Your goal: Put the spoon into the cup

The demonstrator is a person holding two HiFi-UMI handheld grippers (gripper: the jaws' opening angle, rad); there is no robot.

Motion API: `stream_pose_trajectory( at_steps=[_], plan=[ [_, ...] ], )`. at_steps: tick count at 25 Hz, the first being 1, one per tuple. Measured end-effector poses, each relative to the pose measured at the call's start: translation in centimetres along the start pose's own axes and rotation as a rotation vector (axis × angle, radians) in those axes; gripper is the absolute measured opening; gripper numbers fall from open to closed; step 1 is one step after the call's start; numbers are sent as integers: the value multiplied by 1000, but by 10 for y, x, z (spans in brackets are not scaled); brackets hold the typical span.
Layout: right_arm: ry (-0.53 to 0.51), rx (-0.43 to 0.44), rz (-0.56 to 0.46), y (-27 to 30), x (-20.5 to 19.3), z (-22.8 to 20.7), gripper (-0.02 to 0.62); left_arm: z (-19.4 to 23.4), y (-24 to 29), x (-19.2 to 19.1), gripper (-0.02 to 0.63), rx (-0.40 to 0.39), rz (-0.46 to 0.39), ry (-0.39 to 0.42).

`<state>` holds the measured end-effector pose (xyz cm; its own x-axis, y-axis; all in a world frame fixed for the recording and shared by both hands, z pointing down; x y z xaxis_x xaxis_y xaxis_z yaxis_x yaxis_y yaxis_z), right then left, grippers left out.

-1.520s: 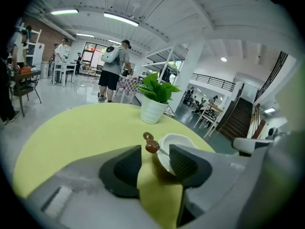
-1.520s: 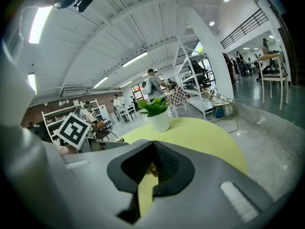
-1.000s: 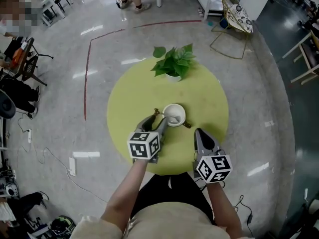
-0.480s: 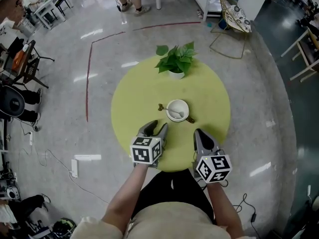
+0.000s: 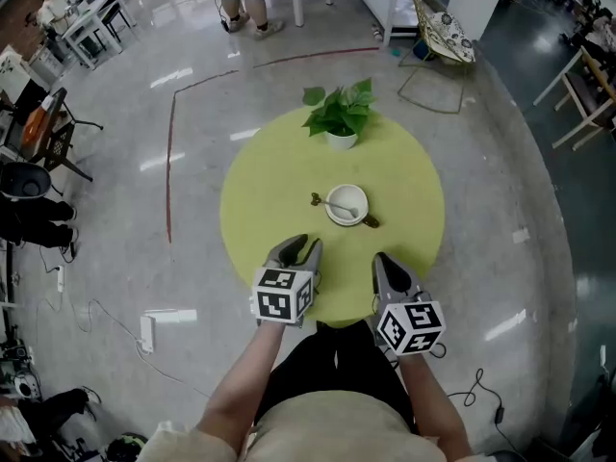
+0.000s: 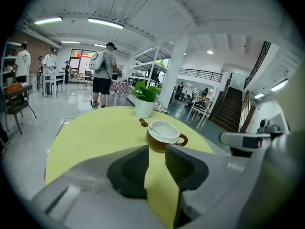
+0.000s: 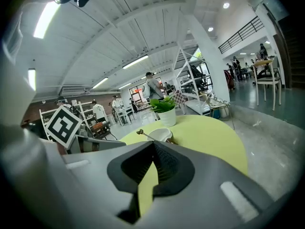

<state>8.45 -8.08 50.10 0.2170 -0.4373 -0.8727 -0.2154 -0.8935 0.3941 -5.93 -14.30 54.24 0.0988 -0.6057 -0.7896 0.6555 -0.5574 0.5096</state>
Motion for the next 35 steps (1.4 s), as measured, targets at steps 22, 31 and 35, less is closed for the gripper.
stream_pose_trajectory(
  at_steps=[22, 31, 35],
  plan=[
    [-19, -47, -20, -28, -12, 20, 0, -14, -37, -1, 3, -46, -62, 39],
    [-36, -34, -23, -35, -14, 22, -2, -23, -46, 0, 2, -41, -82, 48],
    [-46, -35, -39, -41, -13, 22, -2, -27, -54, -1, 3, -23, -95, 56]
  ],
)
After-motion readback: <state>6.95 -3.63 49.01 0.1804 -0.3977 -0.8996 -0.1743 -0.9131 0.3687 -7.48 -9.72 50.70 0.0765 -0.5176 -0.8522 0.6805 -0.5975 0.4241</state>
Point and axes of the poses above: the fingertips, and each gripper's own axes: y forward along the fingers, z to its left, x out of its top, the point moved 2 cm from there along -y, backward along the fingers, and after that the axes turned 6 degrees about -x, right-handed, at the moved point
